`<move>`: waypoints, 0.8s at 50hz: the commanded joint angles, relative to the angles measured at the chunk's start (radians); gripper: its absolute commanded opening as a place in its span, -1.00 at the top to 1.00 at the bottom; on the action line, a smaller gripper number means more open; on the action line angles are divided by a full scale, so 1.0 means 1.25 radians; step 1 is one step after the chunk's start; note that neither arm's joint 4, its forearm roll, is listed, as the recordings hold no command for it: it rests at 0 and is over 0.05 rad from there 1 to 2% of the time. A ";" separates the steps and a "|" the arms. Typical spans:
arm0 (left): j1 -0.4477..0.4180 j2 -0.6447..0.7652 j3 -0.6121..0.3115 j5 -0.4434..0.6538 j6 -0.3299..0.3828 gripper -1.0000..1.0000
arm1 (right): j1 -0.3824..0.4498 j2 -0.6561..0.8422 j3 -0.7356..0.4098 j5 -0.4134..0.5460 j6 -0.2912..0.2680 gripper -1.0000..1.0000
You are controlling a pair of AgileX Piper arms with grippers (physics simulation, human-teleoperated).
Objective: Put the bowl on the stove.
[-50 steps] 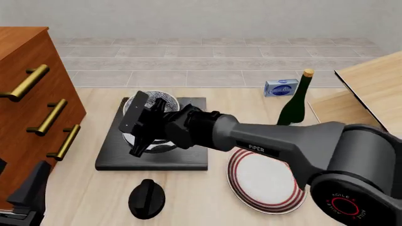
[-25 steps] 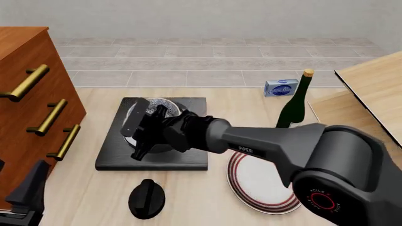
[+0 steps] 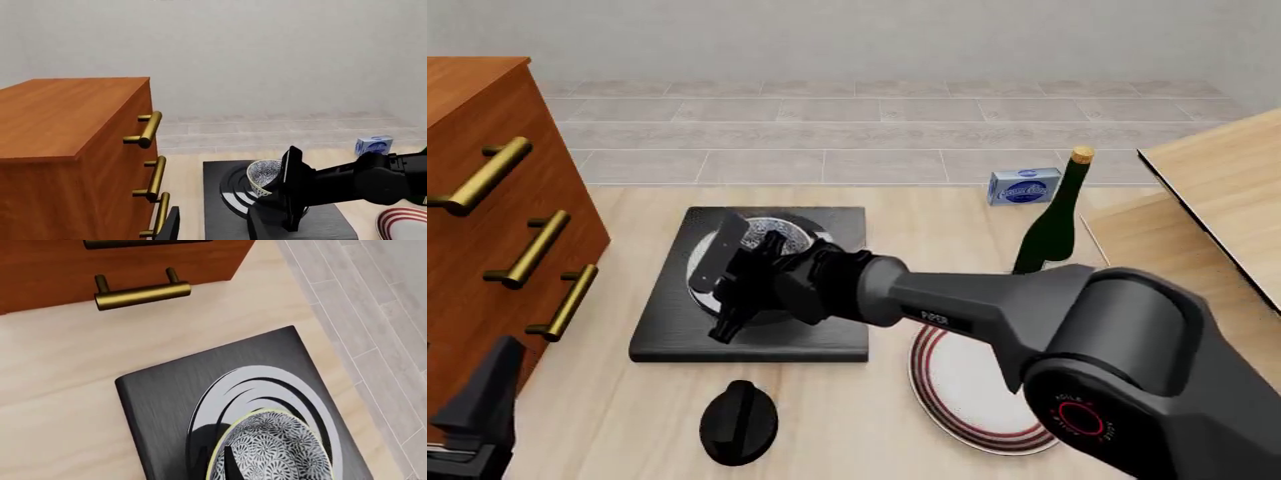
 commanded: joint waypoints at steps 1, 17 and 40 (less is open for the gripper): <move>0.007 0.000 -0.007 0.003 -0.002 -1.00 | 0.000 0.006 -0.008 0.012 -0.014 1.00; 0.009 0.000 -0.012 0.008 -0.005 -1.00 | -0.005 0.021 -0.020 0.021 -0.014 1.00; 0.014 0.000 -0.019 0.012 -0.005 -1.00 | -0.006 0.033 -0.032 0.031 -0.006 -1.00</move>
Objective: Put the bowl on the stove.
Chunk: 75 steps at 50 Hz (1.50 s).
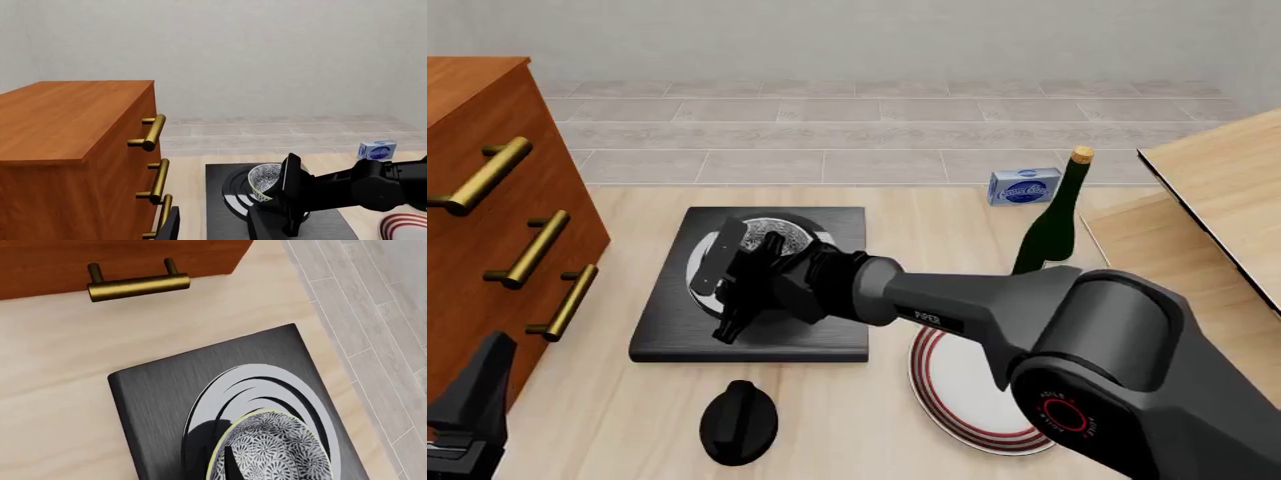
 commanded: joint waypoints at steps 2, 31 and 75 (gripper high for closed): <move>0.002 0.000 -0.002 0.001 -0.003 -1.00 | -0.001 0.003 -0.004 0.015 -0.018 -1.00; -0.003 0.000 -0.025 0.011 0.003 -1.00 | 0.048 -0.159 0.144 -0.014 -0.037 -1.00; -0.019 0.000 -0.049 0.038 0.004 -1.00 | 0.081 -0.680 0.525 -0.100 -0.040 -1.00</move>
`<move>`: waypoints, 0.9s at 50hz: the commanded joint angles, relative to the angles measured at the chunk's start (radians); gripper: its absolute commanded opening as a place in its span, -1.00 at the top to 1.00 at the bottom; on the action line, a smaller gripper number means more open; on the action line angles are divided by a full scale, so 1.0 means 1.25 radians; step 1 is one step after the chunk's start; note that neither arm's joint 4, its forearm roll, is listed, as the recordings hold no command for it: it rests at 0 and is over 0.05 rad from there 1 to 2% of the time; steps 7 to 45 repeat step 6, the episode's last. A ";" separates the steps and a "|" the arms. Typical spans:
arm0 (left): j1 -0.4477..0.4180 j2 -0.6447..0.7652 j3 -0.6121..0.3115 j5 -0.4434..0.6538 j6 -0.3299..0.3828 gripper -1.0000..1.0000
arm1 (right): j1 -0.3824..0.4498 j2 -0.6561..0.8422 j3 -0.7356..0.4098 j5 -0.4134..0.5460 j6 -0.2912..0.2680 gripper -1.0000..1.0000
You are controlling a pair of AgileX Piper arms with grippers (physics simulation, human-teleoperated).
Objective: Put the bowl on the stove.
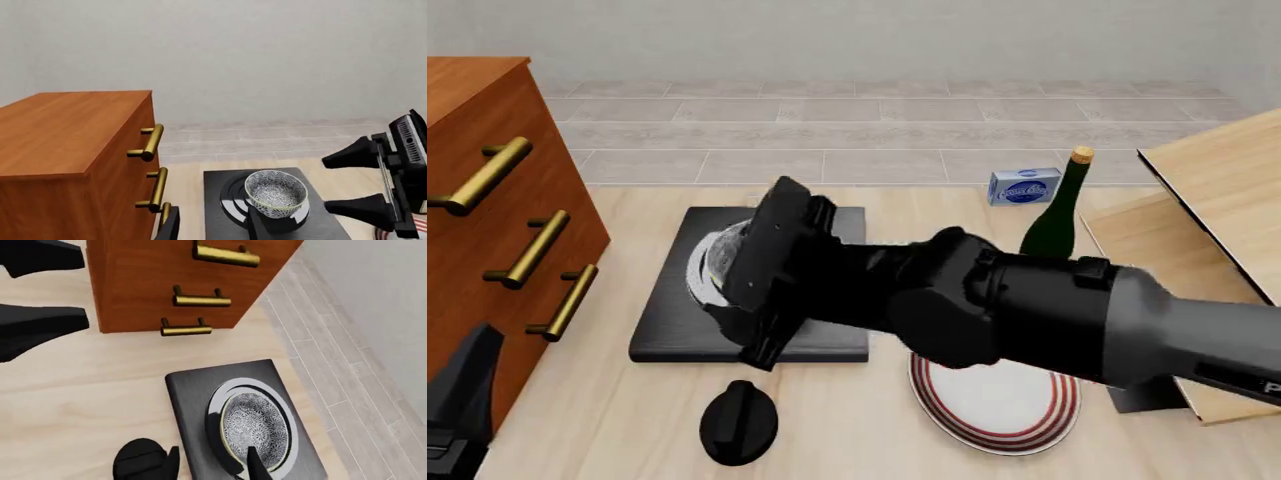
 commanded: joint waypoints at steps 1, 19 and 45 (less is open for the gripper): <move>-0.007 0.000 -0.003 0.008 -0.005 -1.00 | -0.014 -0.173 0.121 -0.041 0.021 -1.00; -0.016 0.000 -0.002 0.007 0.004 -1.00 | -0.046 -0.251 0.187 -0.071 0.022 -1.00; -0.016 0.000 -0.002 0.007 0.004 -1.00 | -0.046 -0.251 0.187 -0.071 0.022 -1.00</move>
